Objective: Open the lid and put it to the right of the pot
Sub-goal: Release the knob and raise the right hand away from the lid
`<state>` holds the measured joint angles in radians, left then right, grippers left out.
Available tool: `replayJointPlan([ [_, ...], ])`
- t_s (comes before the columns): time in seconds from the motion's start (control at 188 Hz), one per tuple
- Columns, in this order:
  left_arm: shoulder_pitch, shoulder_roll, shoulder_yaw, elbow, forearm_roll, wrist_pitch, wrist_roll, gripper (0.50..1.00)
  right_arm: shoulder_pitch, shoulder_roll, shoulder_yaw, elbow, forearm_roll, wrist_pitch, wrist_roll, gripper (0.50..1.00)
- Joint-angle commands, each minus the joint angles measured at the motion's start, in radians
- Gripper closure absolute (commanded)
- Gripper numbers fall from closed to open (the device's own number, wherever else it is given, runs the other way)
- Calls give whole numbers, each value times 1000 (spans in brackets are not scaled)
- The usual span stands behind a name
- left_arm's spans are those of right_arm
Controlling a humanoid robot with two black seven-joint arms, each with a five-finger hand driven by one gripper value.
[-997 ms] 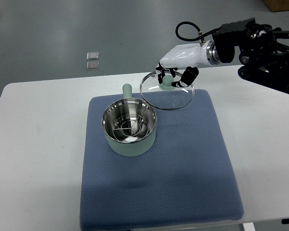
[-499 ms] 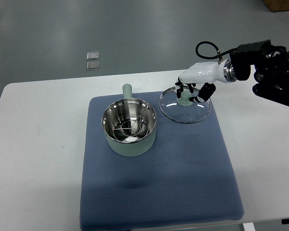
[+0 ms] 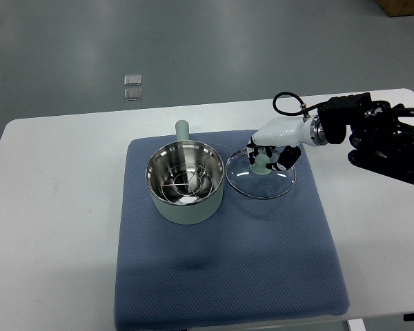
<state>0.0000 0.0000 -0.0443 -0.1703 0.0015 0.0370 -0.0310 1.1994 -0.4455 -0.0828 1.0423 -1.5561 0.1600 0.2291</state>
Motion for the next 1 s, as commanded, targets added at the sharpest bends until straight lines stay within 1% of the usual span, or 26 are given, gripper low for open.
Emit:
replayJointPlan([
  [0.0, 0, 0, 0, 0, 0, 0, -1, 500, -4, 4, 0, -1, -1, -4, -1, 1000],
  [0.032, 0, 0, 0, 0, 0, 0, -1, 500, -4, 4, 0, -1, 1, -4, 1, 973],
  [0.058, 0, 0, 0, 0, 0, 1, 0, 500, -3, 4, 0, 1, 1, -2, 2, 934],
  [0.106, 0, 0, 0, 0, 0, 1, 0, 500, -3, 4, 0, 1, 1, -2, 2, 934],
  [0.111, 0, 0, 0, 0, 0, 0, 0, 500, -3, 4, 0, 1, 1, -2, 4, 859],
  [0.117, 0, 0, 0, 0, 0, 0, 0, 500, -3, 4, 0, 1, 1, -2, 4, 859],
  [0.122, 0, 0, 1, 0, 0, 0, -1, 500, -3, 4, 0, -1, 1, -2, 4, 838],
  [0.149, 0, 0, 0, 0, 0, 0, 0, 500, -3, 4, 0, 1, 1, 0, 4, 797],
  [0.154, 0, 0, 0, 0, 0, 0, 0, 500, -3, 4, 0, -1, 1, 0, 4, 777],
  [0.159, 0, 0, 0, 0, 0, 0, 0, 500, -3, 4, 0, -1, 1, 0, 4, 777],
  [0.164, 0, 0, 0, 0, 0, 0, 0, 500, -3, 4, 0, 1, 1, 0, 6, 757],
  [0.202, 0, 0, 0, 0, 0, 0, 0, 500, -1, 4, 0, 1, 1, 1, 6, 703],
  [0.218, 0, 0, 1, 0, 0, 0, 0, 500, -1, 2, 0, 2, 1, 3, 6, 667],
  [0.271, 0, 0, 0, 0, 0, 0, 0, 500, 0, -4, 0, 2, 1, 4, 7, 605],
  [0.387, 0, 0, 1, 0, 0, 0, 0, 500, 9, -18, 1, 4, 4, 10, 9, 587],
  [0.679, 0, 0, 1, 0, 0, 0, -1, 500, 9, -67, 63, 1, 65, 9, 9, 589],
  [0.684, 0, 0, 1, 0, 0, 0, 0, 500, 2, -76, 104, 1, 118, 13, 7, 589],
  [0.748, 0, 0, 0, 0, 0, 0, -1, 500, -4, -78, 143, -5, 209, 1, 3, 591],
  [0.796, 0, 0, 0, 0, 0, 0, -1, 500, -4, -78, 143, -5, 209, 1, 2, 591],
  [0.801, 0, 0, 1, 0, 0, 0, -1, 500, -20, -73, 168, -25, 296, -13, 2, 595],
  [0.844, 0, 0, 1, 0, 0, 0, -1, 500, -20, -73, 169, -25, 297, -13, 2, 595],
  [0.849, 0, 0, 0, 0, 0, 0, 0, 500, -47, -61, 207, -54, 409, -48, 4, 597],
  [0.912, 0, 0, 0, 0, 0, 0, 0, 500, -86, -44, 255, -80, 577, -105, 2, 597],
  [0.966, 0, 0, 0, 0, 0, 0, 0, 500, -86, -44, 255, -81, 577, -105, 2, 597],
  [0.971, 0, 0, 0, 0, 0, 0, -1, 500, -112, -24, 282, -93, 700, -141, 2, 597],
  [0.992, 0, 0, 0, 0, 0, 0, 0, 500, -121, -18, 288, -99, 751, -155, 2, 597],
])
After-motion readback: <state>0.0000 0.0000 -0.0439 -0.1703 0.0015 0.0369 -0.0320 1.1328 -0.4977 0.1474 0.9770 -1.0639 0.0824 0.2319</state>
